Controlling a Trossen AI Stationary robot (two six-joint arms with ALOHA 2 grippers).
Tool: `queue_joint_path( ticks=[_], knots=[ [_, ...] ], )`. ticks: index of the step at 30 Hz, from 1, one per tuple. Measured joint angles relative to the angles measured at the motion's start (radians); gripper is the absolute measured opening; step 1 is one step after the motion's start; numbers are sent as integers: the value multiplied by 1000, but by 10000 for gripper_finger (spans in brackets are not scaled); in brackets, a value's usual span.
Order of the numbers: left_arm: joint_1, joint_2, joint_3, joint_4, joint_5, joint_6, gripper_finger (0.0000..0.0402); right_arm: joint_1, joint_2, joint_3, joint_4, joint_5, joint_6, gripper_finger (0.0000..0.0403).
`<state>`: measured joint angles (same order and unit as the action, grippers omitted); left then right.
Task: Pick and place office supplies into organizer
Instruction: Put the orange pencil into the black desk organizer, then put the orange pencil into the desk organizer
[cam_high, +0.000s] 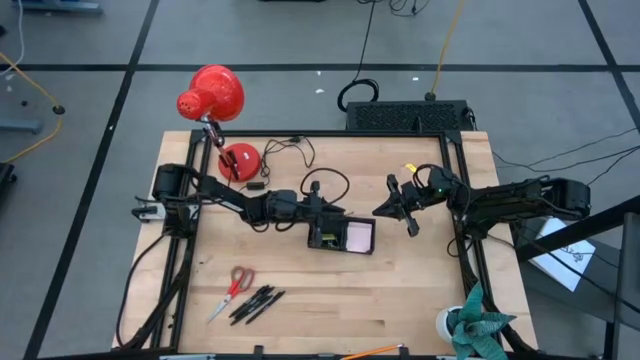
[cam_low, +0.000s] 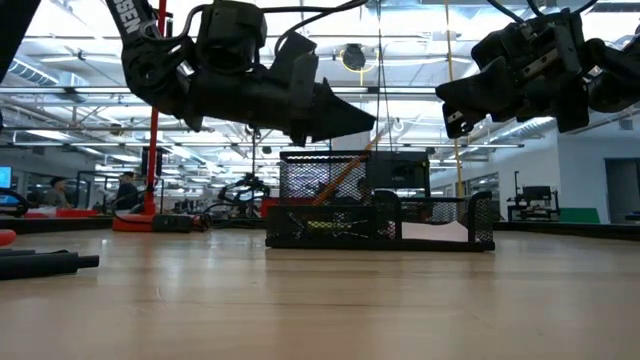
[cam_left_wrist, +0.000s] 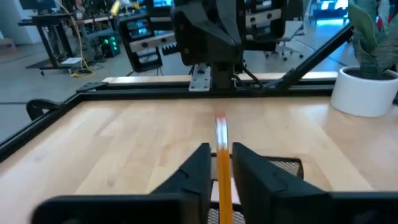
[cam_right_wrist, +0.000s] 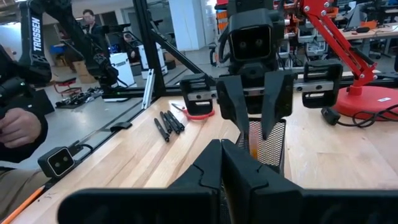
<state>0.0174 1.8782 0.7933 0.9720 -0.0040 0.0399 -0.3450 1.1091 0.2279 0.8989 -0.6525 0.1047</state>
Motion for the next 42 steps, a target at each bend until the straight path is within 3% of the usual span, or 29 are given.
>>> queue_joint_path(
  ticks=[9,11,13,16,18,22,24,26,31,39,42],
  knots=[
    [-13,-52,3,17,-5,-16,160,0,0,0,0,-3,0,2],
    [-43,-108,23,-72,-62,-57,165,0,0,0,0,-3,0,2],
    [-94,-174,79,-280,-143,-77,166,0,0,0,-1,-3,-9,2],
    [-205,-207,211,-632,-276,-79,152,0,0,0,-7,-3,-14,2],
    [-281,-194,294,-803,-312,-95,128,0,0,0,-13,-4,-15,2],
    [-404,-118,417,-863,-313,-115,59,0,0,0,-23,-4,-19,2],
    [-450,-70,458,-837,-298,-123,21,0,0,0,-30,-7,-18,2],
    [-483,-34,478,-791,-267,-153,8,-1,-1,0,-43,-21,-5,2],
    [-529,100,567,-653,-191,-257,5,-50,-29,6,-89,-132,127,1],
    [-550,336,837,-680,5,-375,3,-92,-170,6,-81,-375,305,1],
    [-550,382,925,-743,58,-405,4,-87,-226,3,-81,-405,391,1]
  ],
)
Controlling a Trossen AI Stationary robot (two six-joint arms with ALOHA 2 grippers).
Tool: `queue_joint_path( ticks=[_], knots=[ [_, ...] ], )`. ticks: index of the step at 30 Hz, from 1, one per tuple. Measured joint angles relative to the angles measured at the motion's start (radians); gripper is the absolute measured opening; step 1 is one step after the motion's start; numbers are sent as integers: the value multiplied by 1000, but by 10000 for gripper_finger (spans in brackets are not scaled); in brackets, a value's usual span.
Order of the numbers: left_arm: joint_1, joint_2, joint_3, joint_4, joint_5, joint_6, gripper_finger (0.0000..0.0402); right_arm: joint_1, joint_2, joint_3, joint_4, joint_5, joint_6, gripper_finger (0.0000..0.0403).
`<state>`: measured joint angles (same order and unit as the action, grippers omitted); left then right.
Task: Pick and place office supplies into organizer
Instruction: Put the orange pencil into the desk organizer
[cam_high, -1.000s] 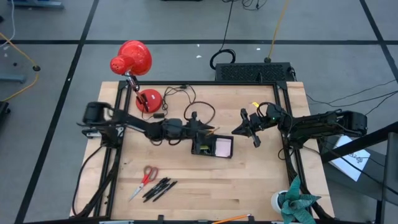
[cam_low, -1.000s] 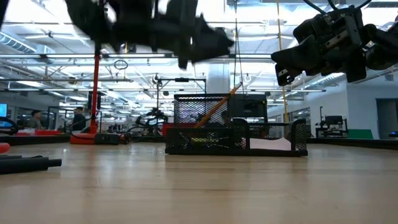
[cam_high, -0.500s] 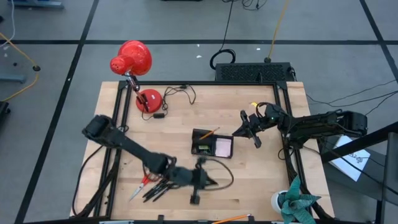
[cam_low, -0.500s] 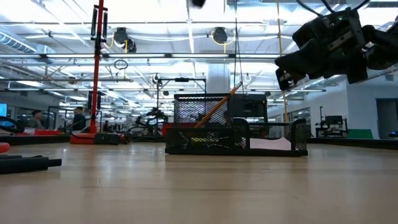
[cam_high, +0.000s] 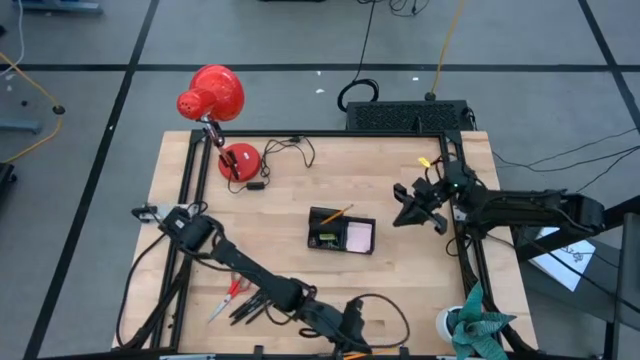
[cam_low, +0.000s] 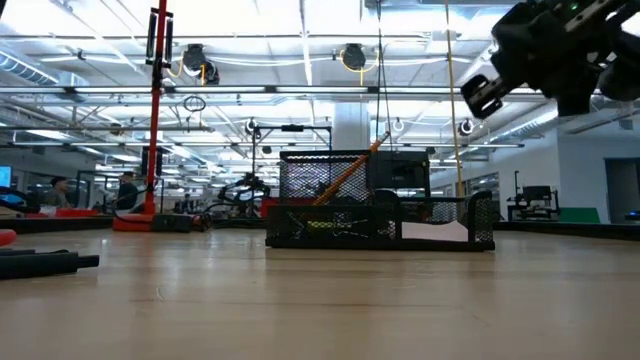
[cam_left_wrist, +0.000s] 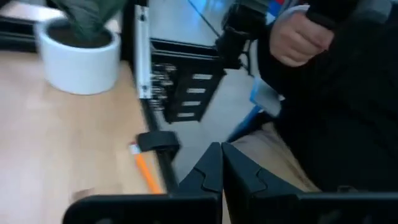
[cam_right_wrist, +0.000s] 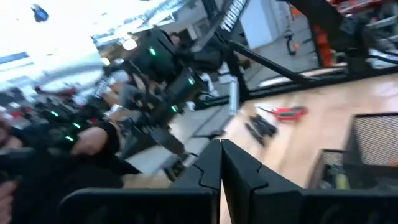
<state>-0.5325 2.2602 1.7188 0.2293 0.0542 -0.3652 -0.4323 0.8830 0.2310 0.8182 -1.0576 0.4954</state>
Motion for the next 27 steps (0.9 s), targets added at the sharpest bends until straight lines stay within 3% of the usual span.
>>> queue_joint_path(
  ticks=[7,21,27],
  knots=[
    [7,65,138,-152,51,-121,2,-29,-127,0,1,-74,87,1],
    [3,320,401,-97,106,-180,1,-99,-160,0,-127,-68,141,1],
    [-5,378,431,-105,114,-252,1,-99,-161,0,-142,-73,146,1]
  ],
)
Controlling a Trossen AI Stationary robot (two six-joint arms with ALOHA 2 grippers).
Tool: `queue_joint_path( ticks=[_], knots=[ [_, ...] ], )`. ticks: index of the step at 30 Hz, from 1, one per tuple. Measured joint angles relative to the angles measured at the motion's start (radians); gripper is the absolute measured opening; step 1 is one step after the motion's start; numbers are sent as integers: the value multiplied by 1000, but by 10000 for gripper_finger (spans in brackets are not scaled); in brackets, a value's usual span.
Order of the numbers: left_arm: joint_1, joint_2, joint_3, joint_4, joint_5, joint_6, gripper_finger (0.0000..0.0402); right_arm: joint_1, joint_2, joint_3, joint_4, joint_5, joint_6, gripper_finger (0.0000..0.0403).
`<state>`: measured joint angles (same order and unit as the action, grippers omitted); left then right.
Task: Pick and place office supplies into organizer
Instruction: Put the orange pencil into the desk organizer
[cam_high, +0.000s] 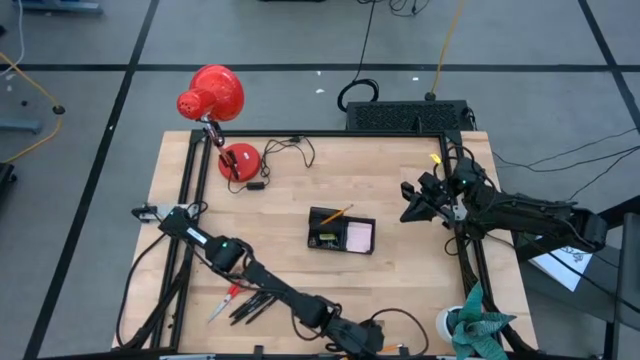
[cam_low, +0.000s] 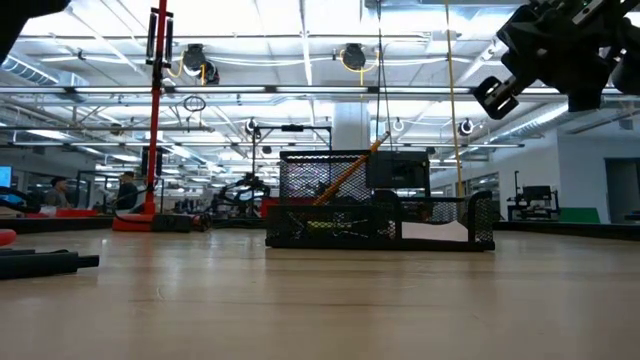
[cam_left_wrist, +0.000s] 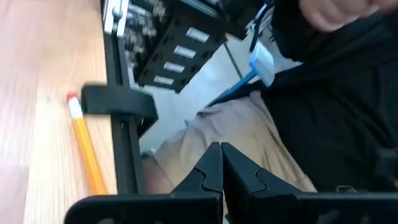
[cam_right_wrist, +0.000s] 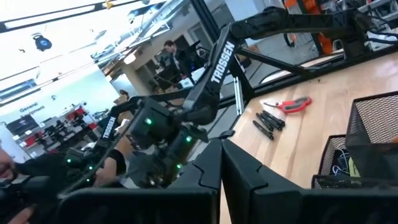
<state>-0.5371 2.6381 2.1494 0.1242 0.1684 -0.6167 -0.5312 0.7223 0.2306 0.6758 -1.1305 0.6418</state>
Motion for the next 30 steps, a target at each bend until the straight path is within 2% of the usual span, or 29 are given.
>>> queue_joint_path(
  ticks=[4,8,11,15,20,24,30],
  knots=[
    [-8,-8,-5,-6,-42,19,1,-6,0,0,0,-3,-17,1],
    [-9,-10,3,-27,-59,116,5,12,-10,0,0,-77,-73,1],
    [-13,-48,3,-118,-173,250,2,89,-42,0,6,-63,-71,1],
    [-40,-143,5,-272,-437,436,2,244,-97,0,14,37,-57,0],
    [-89,-250,5,-453,-720,514,1,456,-147,0,-52,167,-98,0],
    [-115,-296,6,-503,-844,545,1,619,-138,0,-172,331,-193,0],
    [-115,-314,5,-572,-936,554,1,860,-54,13,-352,631,-381,0]
  ],
)
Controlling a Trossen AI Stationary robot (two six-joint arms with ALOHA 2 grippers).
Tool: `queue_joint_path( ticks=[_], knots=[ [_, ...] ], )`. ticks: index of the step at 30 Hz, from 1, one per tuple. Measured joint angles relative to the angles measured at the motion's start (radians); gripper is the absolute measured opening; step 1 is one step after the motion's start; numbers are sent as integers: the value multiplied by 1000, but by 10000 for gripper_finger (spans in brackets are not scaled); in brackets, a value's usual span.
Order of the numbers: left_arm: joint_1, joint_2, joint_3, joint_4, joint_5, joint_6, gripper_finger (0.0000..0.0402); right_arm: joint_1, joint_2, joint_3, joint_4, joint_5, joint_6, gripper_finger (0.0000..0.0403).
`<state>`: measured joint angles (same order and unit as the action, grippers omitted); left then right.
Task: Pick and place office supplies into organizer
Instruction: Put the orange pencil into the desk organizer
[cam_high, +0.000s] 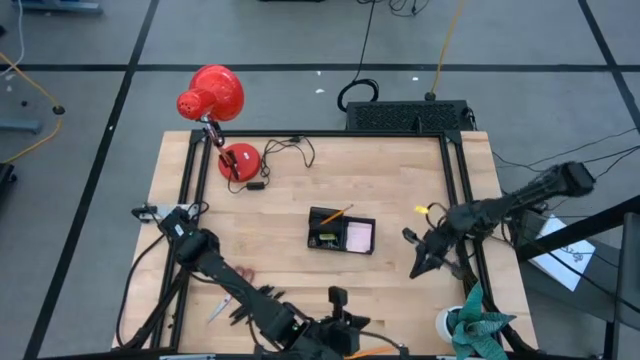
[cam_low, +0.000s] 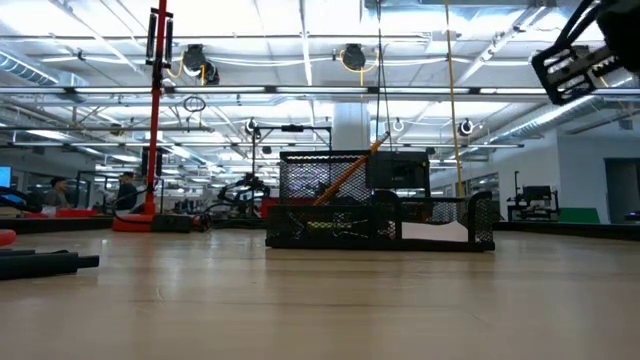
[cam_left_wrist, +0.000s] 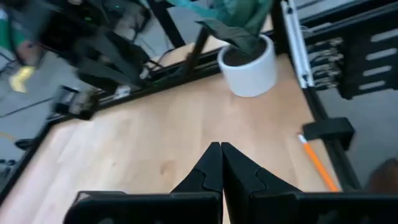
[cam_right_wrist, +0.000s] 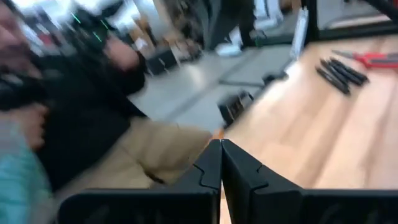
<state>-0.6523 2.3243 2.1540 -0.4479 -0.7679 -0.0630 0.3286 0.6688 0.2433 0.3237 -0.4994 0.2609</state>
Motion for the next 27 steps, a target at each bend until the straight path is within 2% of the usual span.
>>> queue_joint_path(
  ticks=[3,8,14,18,23,27],
  knots=[
    [10,-4,0,4,-21,14,1,117,63,29,-60,137,-68,0],
    [25,-8,0,-12,-27,7,0,325,226,127,-108,342,-93,0],
    [30,-51,-2,-28,-125,-23,0,520,468,266,-112,528,-90,0],
    [30,-74,-2,-39,-152,-43,0,581,633,362,-110,580,-59,0],
    [36,-82,-2,-42,-150,-83,1,626,814,478,-88,573,-56,0],
    [40,-81,-2,-70,-132,-136,2,630,910,538,-78,549,-56,0]
  ],
)
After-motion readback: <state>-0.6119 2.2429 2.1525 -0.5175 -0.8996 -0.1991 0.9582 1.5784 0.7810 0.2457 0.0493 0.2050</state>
